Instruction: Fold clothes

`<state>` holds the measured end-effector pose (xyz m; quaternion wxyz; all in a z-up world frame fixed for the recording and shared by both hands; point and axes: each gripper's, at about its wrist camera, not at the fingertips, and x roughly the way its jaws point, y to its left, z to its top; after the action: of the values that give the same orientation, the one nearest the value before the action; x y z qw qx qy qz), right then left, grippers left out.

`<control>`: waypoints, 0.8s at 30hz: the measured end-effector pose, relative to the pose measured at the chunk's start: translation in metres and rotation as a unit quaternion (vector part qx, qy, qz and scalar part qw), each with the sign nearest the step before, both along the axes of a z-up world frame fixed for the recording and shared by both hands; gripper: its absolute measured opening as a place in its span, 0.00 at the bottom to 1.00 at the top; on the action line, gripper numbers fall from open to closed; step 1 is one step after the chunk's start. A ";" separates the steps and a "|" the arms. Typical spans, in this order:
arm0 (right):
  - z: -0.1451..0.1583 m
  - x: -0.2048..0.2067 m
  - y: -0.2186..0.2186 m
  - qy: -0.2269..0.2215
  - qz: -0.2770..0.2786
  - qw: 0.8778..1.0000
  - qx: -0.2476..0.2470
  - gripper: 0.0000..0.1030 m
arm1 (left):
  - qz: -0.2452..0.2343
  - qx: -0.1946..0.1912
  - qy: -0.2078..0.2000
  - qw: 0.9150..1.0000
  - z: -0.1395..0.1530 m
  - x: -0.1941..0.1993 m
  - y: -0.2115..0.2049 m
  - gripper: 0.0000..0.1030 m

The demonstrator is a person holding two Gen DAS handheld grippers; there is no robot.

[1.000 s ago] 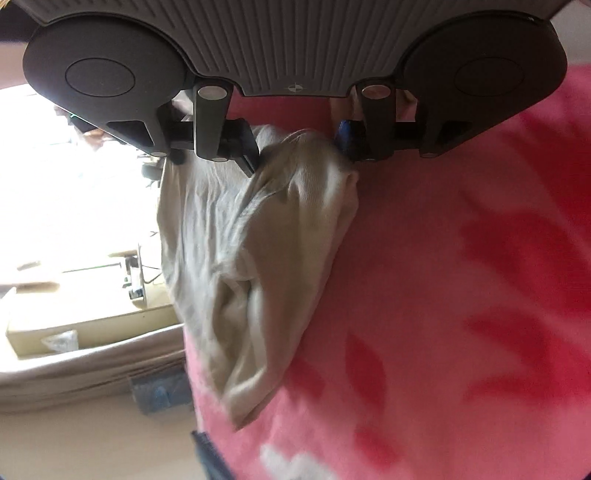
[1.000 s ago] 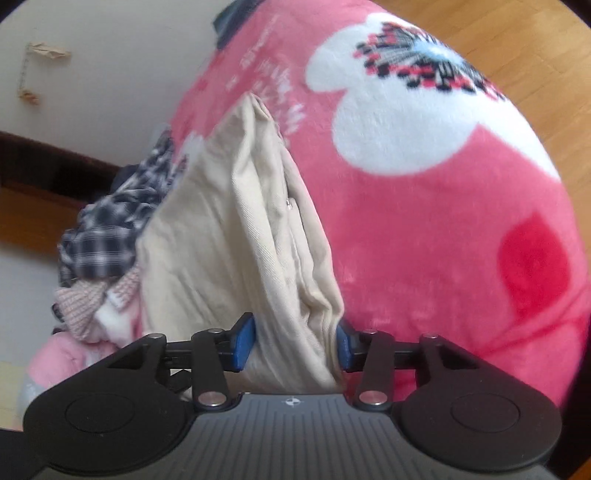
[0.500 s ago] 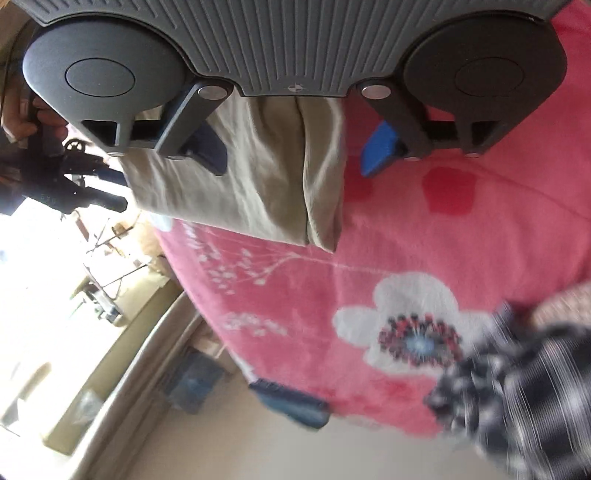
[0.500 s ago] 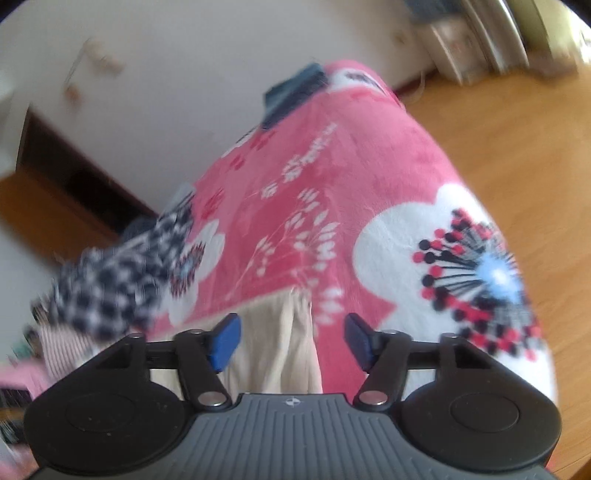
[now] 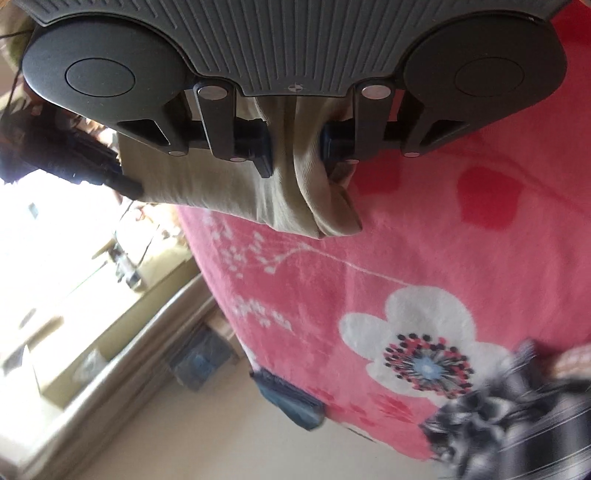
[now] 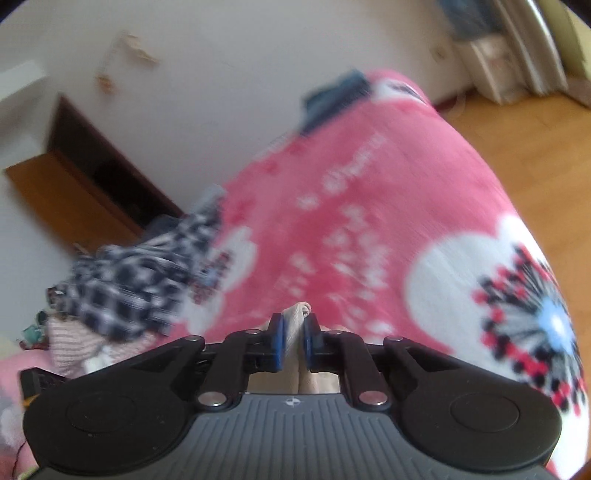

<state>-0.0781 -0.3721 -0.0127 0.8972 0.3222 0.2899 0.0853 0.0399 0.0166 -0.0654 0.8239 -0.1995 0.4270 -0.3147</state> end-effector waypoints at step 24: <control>-0.009 0.027 0.081 0.052 0.133 0.928 -0.344 0.21 | -0.090 0.127 -0.087 0.984 0.008 0.016 -0.074 0.39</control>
<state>-0.0515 -0.2907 -0.0214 0.9169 -0.0439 0.3882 0.0818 0.0563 -0.0571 -0.0576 0.8447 -0.0261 0.4067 -0.3469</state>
